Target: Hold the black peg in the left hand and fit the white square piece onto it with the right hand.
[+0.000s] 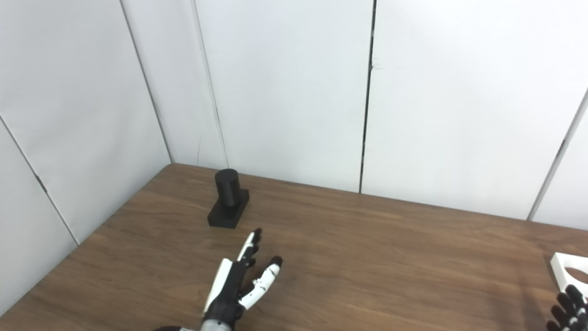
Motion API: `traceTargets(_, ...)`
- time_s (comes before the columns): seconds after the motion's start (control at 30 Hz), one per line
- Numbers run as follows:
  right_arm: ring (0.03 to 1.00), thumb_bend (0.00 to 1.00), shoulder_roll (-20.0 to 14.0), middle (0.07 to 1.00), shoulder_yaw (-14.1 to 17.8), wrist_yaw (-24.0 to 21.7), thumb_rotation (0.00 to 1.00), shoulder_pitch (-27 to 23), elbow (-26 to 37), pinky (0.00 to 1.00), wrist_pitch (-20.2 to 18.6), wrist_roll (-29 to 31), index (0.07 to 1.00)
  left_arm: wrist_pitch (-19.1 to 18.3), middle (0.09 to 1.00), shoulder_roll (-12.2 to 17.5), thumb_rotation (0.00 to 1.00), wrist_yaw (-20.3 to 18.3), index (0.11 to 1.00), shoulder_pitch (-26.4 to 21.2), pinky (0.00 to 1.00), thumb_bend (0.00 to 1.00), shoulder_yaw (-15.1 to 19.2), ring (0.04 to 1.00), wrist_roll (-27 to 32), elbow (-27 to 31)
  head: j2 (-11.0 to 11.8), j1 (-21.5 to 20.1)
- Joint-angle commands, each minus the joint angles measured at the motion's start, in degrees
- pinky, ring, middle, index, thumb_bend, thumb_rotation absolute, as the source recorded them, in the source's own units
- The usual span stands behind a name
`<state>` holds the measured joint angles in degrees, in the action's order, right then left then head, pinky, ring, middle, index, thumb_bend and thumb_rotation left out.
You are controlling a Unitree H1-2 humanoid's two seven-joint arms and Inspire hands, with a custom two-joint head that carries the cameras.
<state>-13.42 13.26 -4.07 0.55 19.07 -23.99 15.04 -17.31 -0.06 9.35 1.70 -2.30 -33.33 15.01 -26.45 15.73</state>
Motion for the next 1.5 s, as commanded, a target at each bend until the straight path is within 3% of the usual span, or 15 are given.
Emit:
traceTargets(0.0,1.0,0.59,-0.91,1.0,0.09,-0.38,1.0,-2.15,0.93,1.0,2.05,-0.06,1.0,-5.07,0.997,2.01,0.44,3.24,1.0,-3.91,0.97,0.61,-0.13,0.988,-14.86,6.78,-0.01,0.06)
traceTargets(0.13,1.0,0.59,-0.46,1.0,0.07,0.02,1.0,-2.28,1.11,1.0,1.66,-0.06,1.0,-9.48,1.0,4.24,0.52,-2.75,1.0,-6.78,1.0,0.68,1.05,1.0,-24.43,8.28,-0.1,0.0)
traceTargets(0.27,1.0,0.58,-0.39,1.0,-0.03,-0.03,1.0,-2.41,1.07,1.0,1.84,-0.12,1.0,-9.61,1.0,4.61,0.61,-10.48,1.0,-8.75,1.0,0.72,4.51,1.0,-31.5,7.46,-0.29,0.07)
traceTargets(0.43,1.0,0.59,-0.43,1.0,0.03,0.0,1.0,-2.34,1.12,1.0,1.65,-0.19,1.0,-9.6,1.0,2.82,0.72,-20.45,1.0,-11.61,1.0,0.78,9.52,1.0,-40.81,5.58,-0.6,-0.37)
traceTargets(0.63,1.0,0.59,-0.49,1.0,0.06,-0.02,1.0,-2.26,1.35,1.0,1.66,-0.4,1.0,-9.6,1.0,4.06,0.78,-26.74,0.955,-15.16,0.99,0.79,11.69,1.0,-45.65,-0.04,-0.97,-0.67)
traceTargets(0.9,1.0,0.61,-0.46,1.0,0.05,-0.23,1.0,-1.76,1.46,1.0,2.18,-0.47,1.0,-9.6,1.0,6.12,0.78,-26.9,0.898,-20.44,0.98,0.79,12.88,1.0,-48.96,-8.8,-1.26,-0.75)
traceTargets(1.47,1.0,0.62,-0.78,1.0,0.13,0.17,0.97,-1.11,3.03,1.0,0.75,-0.73,1.0,-9.6,0.994,10.02,0.83,-24.17,0.899,-27.2,1.0,0.8,15.65,1.0,-50.62,-23.0,-1.89,-1.04)
